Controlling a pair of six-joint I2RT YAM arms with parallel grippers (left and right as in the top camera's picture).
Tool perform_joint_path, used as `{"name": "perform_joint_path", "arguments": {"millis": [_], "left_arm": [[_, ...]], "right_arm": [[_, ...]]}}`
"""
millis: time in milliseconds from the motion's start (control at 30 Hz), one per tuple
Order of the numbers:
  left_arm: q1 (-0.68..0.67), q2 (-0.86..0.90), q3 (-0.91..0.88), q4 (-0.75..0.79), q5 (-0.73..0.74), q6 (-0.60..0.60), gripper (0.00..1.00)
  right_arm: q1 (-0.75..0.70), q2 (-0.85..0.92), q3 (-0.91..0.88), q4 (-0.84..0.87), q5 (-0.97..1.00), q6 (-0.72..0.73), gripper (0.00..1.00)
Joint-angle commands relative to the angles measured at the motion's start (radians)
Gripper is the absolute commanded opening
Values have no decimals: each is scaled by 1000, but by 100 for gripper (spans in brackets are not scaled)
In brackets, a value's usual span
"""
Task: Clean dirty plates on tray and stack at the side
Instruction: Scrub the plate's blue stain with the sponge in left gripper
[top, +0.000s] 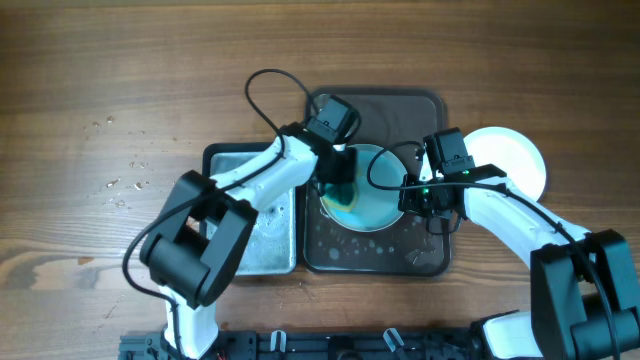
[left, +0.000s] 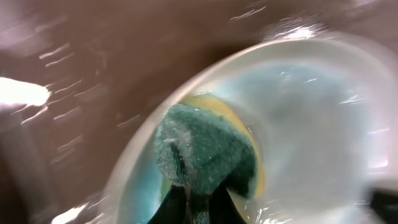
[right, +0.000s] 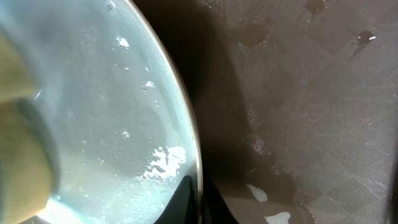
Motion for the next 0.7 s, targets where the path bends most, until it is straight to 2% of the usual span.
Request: {"name": "perform_joint_path", "arguments": {"millis": [0,100,267,367,467,667], "left_arm": [[-87,49,-2,98,179,-44,4],[-137,84,-2,124,184,-75,4],[-148,90,-1,152,368,-69,4],[-131,87,-1,106,381,-39,4],[-90,72,-1,-2,376,43,4],[2,56,-1,-202,87,112,4]], "right_arm": [[-2,33,-24,-19,81,-19,4],[-2,33,-24,-21,81,-19,4],[-2,33,-24,-21,81,-19,4],[-2,33,-24,-21,81,-19,5],[-2,33,-24,-21,81,-19,4],[-2,33,-24,-19,81,-19,4]]}}
